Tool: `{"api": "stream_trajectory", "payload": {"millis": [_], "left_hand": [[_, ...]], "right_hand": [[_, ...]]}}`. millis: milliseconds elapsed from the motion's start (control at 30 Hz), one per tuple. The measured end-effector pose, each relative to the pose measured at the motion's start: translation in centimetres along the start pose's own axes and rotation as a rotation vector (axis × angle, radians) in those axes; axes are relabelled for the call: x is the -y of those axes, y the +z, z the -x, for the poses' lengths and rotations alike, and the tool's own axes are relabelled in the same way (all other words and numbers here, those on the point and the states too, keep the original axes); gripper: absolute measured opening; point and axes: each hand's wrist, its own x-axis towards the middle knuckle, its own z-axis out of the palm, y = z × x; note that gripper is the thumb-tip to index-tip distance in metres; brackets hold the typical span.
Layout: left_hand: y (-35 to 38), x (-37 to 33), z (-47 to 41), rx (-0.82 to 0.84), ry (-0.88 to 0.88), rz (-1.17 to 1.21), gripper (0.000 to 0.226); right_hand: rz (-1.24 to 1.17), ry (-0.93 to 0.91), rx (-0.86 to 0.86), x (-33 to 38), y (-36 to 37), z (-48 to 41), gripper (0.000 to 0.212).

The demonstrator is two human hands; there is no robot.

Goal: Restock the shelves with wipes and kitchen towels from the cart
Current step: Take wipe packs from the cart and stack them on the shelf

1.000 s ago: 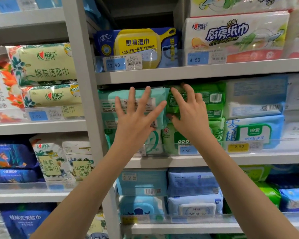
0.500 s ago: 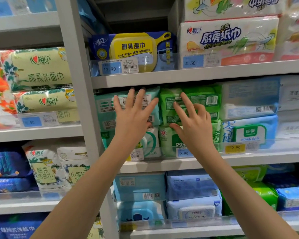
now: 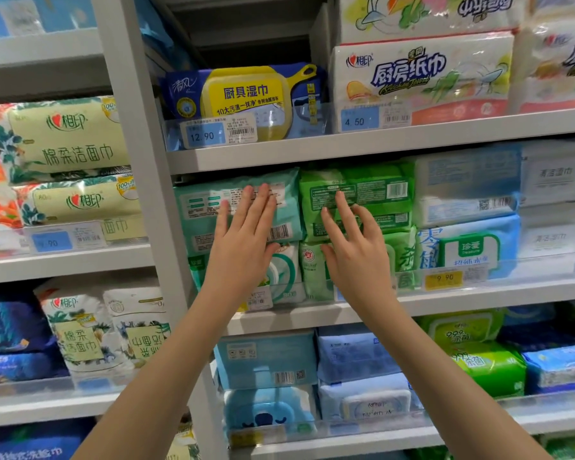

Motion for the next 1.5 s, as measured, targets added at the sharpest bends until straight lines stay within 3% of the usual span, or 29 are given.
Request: {"api": "stream_trajectory", "payload": {"millis": [167, 433, 1000, 1500], "left_hand": [[0.2, -0.7, 2.1, 0.015, -0.079, 0.026, 0.068], [1.5, 0.4, 3.1, 0.058, -0.067, 0.088, 0.068], [0.6, -0.6, 3.7, 0.176, -0.143, 0.117, 0.068], [-1.6, -2.5, 5.4, 0.202, -0.197, 0.306, 0.060]], "right_hand": [[-0.061, -0.024, 0.023, 2.2, -0.5, 0.6, 0.050], [-0.012, -0.072, 0.078, 3.6, 0.7, 0.7, 0.063], [-0.012, -0.100, 0.156, 3.8, 0.2, 1.0, 0.069], [-0.118, -0.119, 0.261, 2.9, -2.5, 2.4, 0.056]]}}
